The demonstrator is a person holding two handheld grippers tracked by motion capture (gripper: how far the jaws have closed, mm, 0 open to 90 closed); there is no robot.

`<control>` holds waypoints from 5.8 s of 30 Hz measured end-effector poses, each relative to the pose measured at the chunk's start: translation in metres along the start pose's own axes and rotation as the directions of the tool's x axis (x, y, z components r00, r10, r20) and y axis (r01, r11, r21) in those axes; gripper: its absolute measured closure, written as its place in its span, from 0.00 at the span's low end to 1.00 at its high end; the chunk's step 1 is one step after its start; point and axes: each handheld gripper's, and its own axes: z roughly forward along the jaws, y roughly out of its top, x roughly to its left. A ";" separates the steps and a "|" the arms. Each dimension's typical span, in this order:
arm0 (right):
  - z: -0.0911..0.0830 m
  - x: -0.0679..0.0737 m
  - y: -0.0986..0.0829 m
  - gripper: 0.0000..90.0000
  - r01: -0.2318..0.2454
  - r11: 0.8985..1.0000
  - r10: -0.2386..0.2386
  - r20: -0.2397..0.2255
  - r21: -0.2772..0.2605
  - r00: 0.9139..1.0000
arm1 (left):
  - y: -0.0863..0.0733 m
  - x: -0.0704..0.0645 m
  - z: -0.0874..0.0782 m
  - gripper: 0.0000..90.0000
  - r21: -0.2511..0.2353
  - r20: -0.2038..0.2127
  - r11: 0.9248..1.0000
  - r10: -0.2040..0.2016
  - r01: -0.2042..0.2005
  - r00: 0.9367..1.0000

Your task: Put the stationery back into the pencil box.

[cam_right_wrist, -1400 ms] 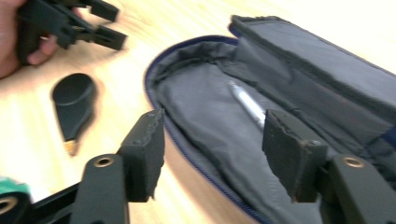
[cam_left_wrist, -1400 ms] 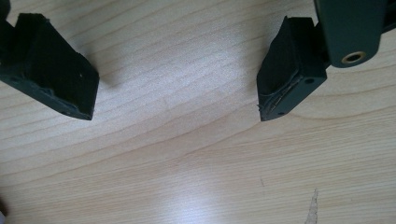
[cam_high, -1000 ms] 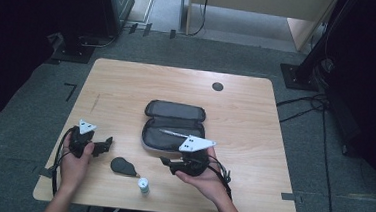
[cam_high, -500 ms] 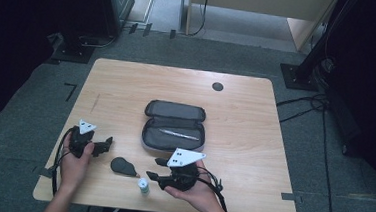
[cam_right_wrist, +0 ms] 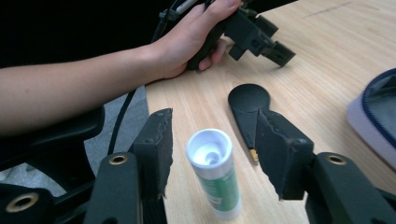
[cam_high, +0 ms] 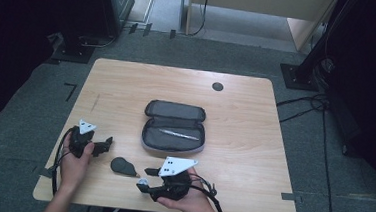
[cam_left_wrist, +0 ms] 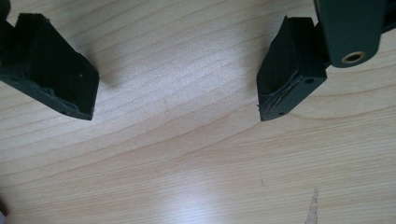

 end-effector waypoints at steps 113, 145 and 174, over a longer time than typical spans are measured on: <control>-0.044 -0.119 -0.012 0.73 -0.147 0.985 0.172 0.426 -0.091 0.888 | 0.000 0.000 0.000 0.15 0.001 0.002 1.000 0.000 0.000 1.000; -0.020 -0.131 -0.002 0.73 -0.258 0.965 0.261 0.321 -0.052 0.910 | 0.000 0.000 0.000 0.15 0.001 0.002 1.000 0.000 0.000 1.000; 0.001 -0.140 -0.002 0.66 -0.240 0.968 0.186 0.440 0.071 0.879 | 0.000 0.000 0.000 0.15 0.001 0.002 1.000 -0.001 0.001 1.000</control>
